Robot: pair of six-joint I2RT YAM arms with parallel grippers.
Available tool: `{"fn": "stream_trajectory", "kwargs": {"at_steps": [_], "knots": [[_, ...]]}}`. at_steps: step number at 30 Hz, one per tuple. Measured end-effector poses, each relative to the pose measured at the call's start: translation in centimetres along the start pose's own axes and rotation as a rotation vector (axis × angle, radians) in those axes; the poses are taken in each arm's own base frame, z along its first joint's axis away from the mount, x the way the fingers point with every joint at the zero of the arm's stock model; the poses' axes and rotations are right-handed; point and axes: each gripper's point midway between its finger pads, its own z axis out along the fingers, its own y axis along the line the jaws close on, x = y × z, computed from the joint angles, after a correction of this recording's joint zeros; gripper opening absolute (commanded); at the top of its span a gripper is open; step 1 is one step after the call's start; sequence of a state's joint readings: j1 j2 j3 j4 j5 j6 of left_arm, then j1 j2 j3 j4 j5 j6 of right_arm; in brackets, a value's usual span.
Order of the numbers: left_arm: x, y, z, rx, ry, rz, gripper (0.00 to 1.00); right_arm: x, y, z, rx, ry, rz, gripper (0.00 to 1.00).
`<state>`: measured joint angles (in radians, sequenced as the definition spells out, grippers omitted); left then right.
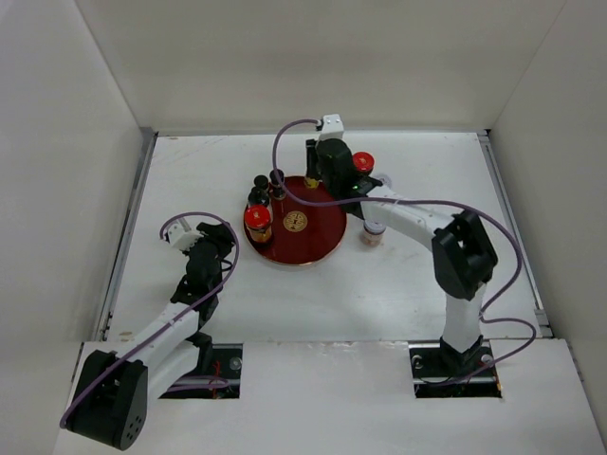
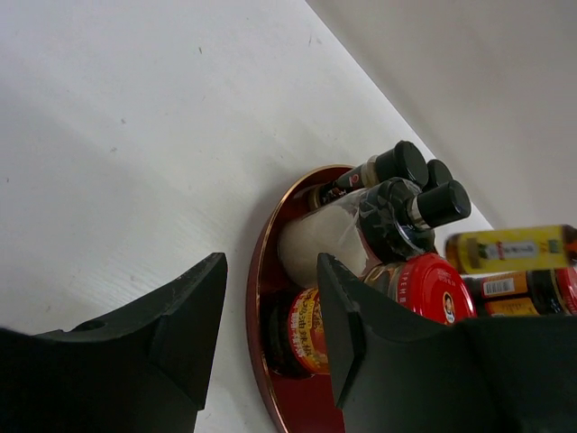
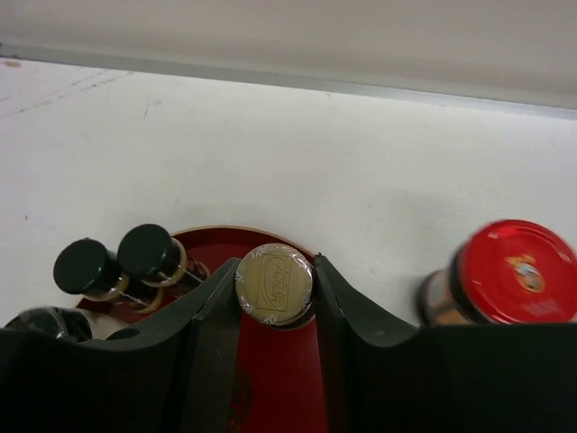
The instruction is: Organize the condiment bottles
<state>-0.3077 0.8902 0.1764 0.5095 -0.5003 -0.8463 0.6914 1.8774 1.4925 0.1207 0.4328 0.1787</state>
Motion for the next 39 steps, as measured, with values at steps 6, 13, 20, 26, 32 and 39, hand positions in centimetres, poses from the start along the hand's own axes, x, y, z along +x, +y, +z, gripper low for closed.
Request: {"fn": "stream_trajectory", "kwargs": {"at_steps": [6,13,20,26,32,39], "knots": [[0.1,-0.1,0.1,0.006,0.0,-0.008,0.43,3.4,2.8,3.7,-0.026,0.051,-0.021,0.3],[0.6,0.0,0.2,0.003,0.017,-0.003,0.43,4.6,3.7,5.6,-0.024,0.067,-0.022,0.32],[0.5,-0.2,0.2,0.01,0.016,-0.008,0.43,5.2,4.2,5.8,-0.025,0.075,-0.008,0.49],[0.5,-0.2,0.2,0.011,0.017,-0.01,0.43,5.0,5.1,5.6,-0.038,0.065,0.016,0.68],[0.6,-0.2,0.2,0.012,0.018,-0.01,0.43,4.4,4.7,3.6,-0.052,0.063,0.024,0.77],[0.4,-0.1,0.3,0.009,0.015,-0.012,0.43,-2.3,-0.1,-1.8,-0.042,-0.037,0.093,0.88]]}}
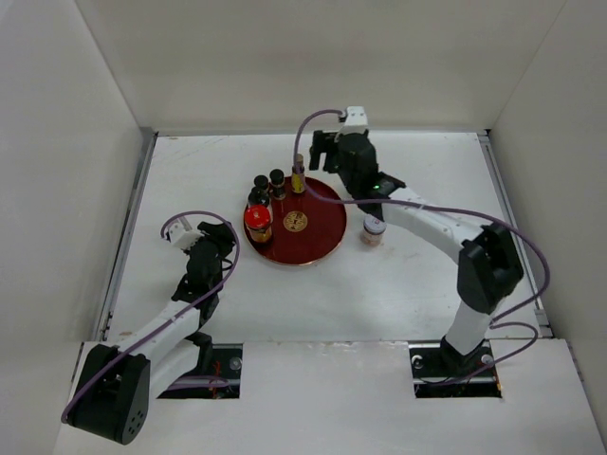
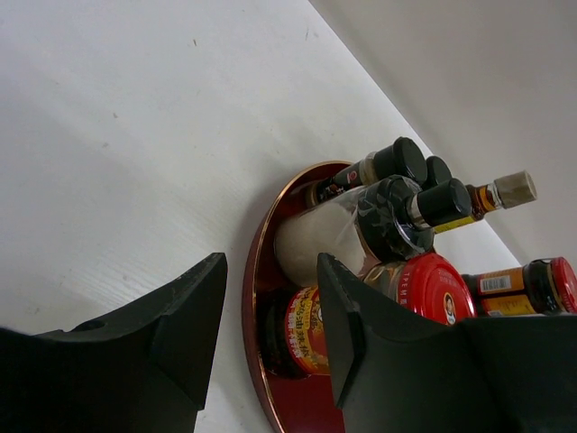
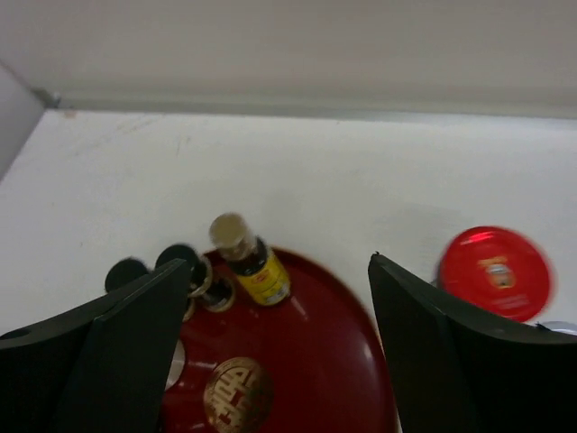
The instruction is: Organize the condiment bottles
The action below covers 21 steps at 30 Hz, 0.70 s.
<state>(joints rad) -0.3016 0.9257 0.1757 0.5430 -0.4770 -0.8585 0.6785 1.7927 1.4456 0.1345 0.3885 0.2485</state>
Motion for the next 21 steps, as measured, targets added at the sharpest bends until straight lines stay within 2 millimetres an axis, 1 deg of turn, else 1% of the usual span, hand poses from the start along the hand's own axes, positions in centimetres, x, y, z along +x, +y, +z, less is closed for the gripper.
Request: {"fn": "stream_trajectory", "kwargs": {"at_steps": [1,3,5,6,7,9,10,12,14,15,18,21], "knots": [[0.0,0.0,0.0,0.0,0.0,0.0,0.43,-1.2,-1.3,-0.4,0.019,-0.02,0.011,0.91],[0.0,0.0,0.0,0.0,0.0,-0.001,0.43,-3.3,-4.7,-0.8,0.075,-0.059,0.033,0.96],[0.0,0.0,0.0,0.0,0.0,-0.002,0.43,-4.4,-8.5,-0.6,0.15,-0.077,0.044,0.99],[0.0,0.0,0.0,0.0,-0.001,-0.002,0.43,-4.4,-10.2,-0.3,0.185,-0.074,0.044,1.0],[0.0,0.0,0.0,0.0,-0.001,-0.003,0.43,-4.0,-12.0,0.0,0.225,-0.058,0.037,1.0],[-0.1,0.1,0.0,-0.002,-0.002,-0.004,0.44,-2.1,-14.3,0.8,0.278,-0.002,0.012,1.0],[-0.1,0.1,0.0,-0.004,-0.003,-0.004,0.44,-0.9,-15.1,1.4,0.297,0.035,-0.006,1.0],[-0.1,0.4,0.0,-0.01,-0.005,-0.006,0.44,1.6,-15.6,2.6,0.31,0.104,-0.041,1.0],[0.0,0.7,0.0,-0.016,-0.004,-0.006,0.44,4.5,-15.8,3.3,0.306,0.178,-0.074,1.0],[0.0,0.7,0.0,-0.016,-0.003,-0.006,0.44,5.4,-15.6,3.5,0.297,0.199,-0.078,1.0],[0.0,0.7,0.0,-0.015,-0.002,-0.01,0.44,6.5,-15.1,3.7,0.267,0.235,-0.097,1.0],[0.0,0.7,0.0,-0.014,0.0,-0.012,0.44,6.8,-15.1,3.7,0.254,0.25,-0.099,1.0]]}}
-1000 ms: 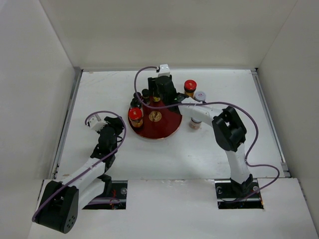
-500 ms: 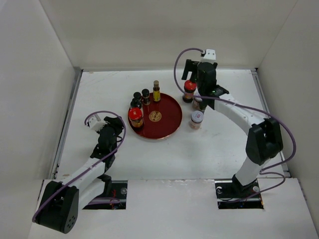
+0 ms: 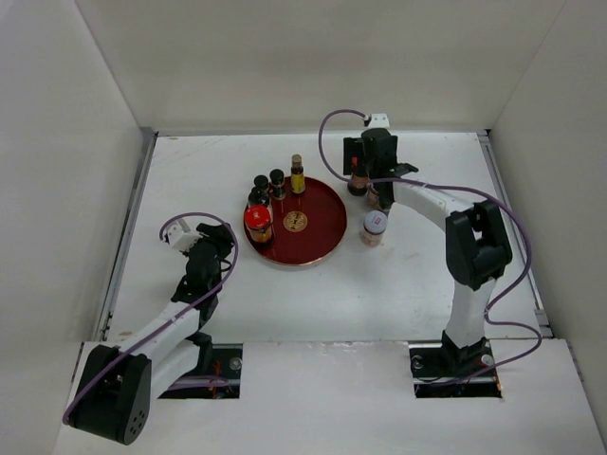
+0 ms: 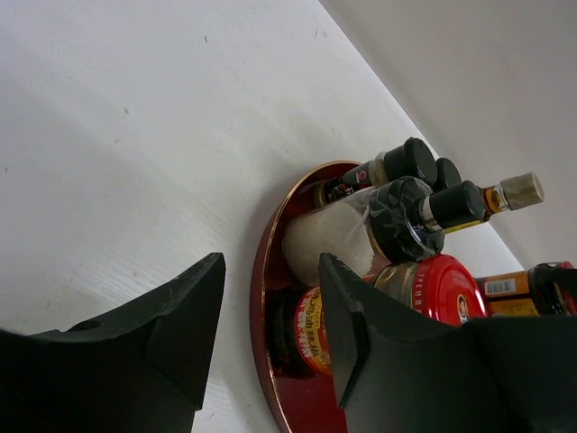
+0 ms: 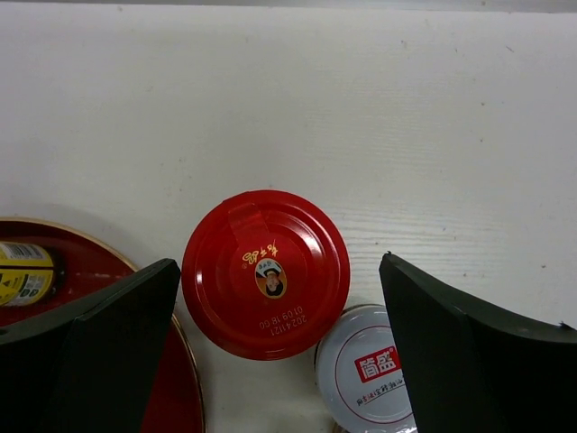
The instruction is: Organize the condiment bottles
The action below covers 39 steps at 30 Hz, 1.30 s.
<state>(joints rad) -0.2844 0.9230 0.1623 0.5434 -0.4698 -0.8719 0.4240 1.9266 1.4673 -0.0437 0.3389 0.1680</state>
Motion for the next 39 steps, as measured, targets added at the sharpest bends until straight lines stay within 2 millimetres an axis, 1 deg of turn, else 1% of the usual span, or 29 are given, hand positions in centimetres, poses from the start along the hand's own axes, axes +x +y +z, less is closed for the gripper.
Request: {"fn": "stream_trajectory", "kwargs": {"at_steps": [2,7,10,13,17,19,22,24,27,30,32,35,36,39], "knots": [[0.1,0.1,0.0,-0.002,0.004,0.001,0.44,-0.1,0.0,0.2,-0.005,0.001,0.001,1.0],[0.1,0.1,0.1,-0.002,0.006,-0.001,0.44,0.2,0.4,1.1,-0.014,0.014,-0.005,0.93],[0.1,0.2,0.1,-0.003,0.006,-0.002,0.44,1.1,0.6,1.7,-0.018,0.037,-0.013,0.84],[0.1,0.2,0.1,-0.003,0.007,-0.003,0.44,2.0,0.6,2.0,-0.017,0.062,-0.021,0.69],[0.1,0.2,0.1,-0.003,0.008,-0.004,0.44,2.0,0.6,2.0,-0.016,0.063,-0.013,0.54],[0.1,0.2,0.1,-0.003,0.007,-0.004,0.44,1.9,0.7,2.0,-0.016,0.053,0.004,0.51],[0.0,0.3,0.1,-0.006,0.005,-0.005,0.44,1.7,0.8,1.8,-0.022,0.03,0.045,0.5],[0.0,0.3,0.1,-0.006,0.005,-0.005,0.44,1.3,0.8,1.2,-0.024,0.02,0.062,0.5],[0.0,0.3,0.1,-0.006,0.005,-0.005,0.44,-0.6,0.9,0.1,-0.036,-0.022,0.083,0.51],[0.0,0.2,0.1,-0.005,0.006,-0.007,0.44,-2.7,1.2,-2.0,-0.053,-0.078,0.095,0.51],[0.1,0.2,0.1,-0.004,0.008,-0.008,0.44,-3.7,2.0,-3.9,-0.074,-0.116,0.097,0.51],[0.1,0.2,0.1,-0.003,0.011,-0.011,0.44,-3.9,4.3,-6.7,-0.125,-0.148,0.087,0.51],[0.1,0.2,0.1,-0.004,0.012,-0.011,0.44,-3.7,5.5,-7.4,-0.149,-0.151,0.081,0.51],[0.2,0.3,0.2,-0.005,0.017,-0.014,0.44,-2.2,9.9,-9.2,-0.235,-0.139,0.045,0.5]]}}
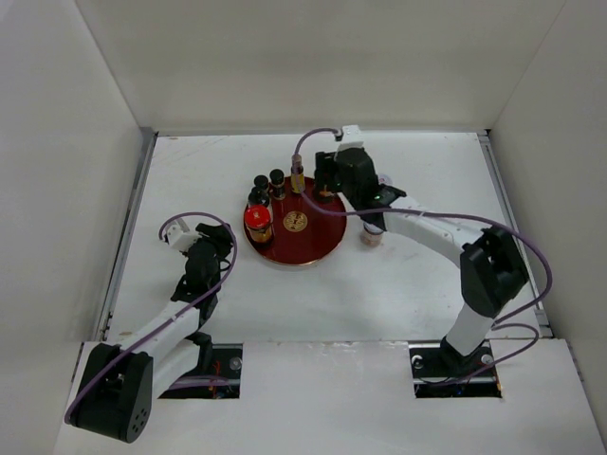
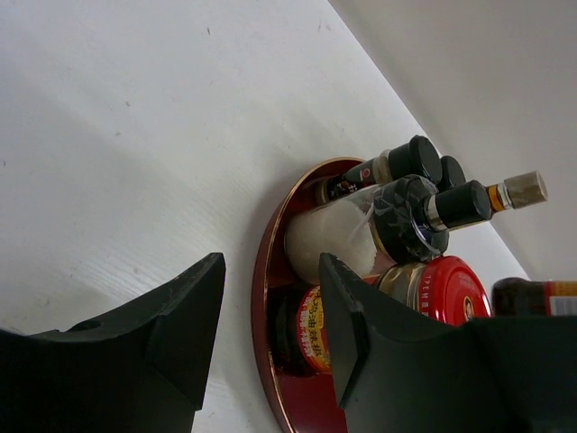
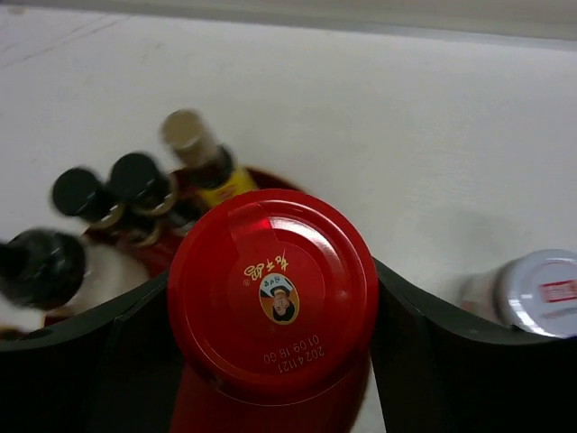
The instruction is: Organize the condiment bottles
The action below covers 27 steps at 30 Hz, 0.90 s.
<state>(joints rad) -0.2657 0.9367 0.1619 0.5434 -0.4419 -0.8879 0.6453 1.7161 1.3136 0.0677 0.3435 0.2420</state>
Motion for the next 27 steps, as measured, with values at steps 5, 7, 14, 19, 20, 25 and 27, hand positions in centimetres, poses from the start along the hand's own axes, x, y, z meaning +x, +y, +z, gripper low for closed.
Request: {"fn": "stream_trajectory", "kwargs": {"at_steps": [5,7,14,19,20,25,27], "knots": [[-0.1,0.1,0.0,-0.002,-0.001,-0.004,0.44,3.4,6.5,-0.3,-0.122,0.053,-0.042,0.5],[-0.1,0.1,0.1,-0.001,0.0,-0.005,0.44,4.7,8.0,0.4,-0.144,0.077,-0.059,0.5],[0.0,0.1,0.1,-0.003,0.003,-0.004,0.44,8.3,9.5,2.6,-0.143,0.131,-0.098,0.52],[0.0,0.1,0.1,-0.001,0.005,-0.005,0.44,8.7,9.5,4.0,-0.112,0.125,-0.103,0.58],[0.0,0.1,0.1,0.0,0.006,-0.006,0.44,8.6,9.6,4.1,-0.11,0.121,-0.101,0.63],[0.1,0.0,0.1,0.002,0.009,-0.008,0.44,8.6,9.8,4.5,-0.093,0.11,-0.097,0.82],[0.1,0.1,0.1,0.002,0.011,-0.007,0.44,8.0,10.4,4.5,-0.098,0.085,-0.082,0.85]]}}
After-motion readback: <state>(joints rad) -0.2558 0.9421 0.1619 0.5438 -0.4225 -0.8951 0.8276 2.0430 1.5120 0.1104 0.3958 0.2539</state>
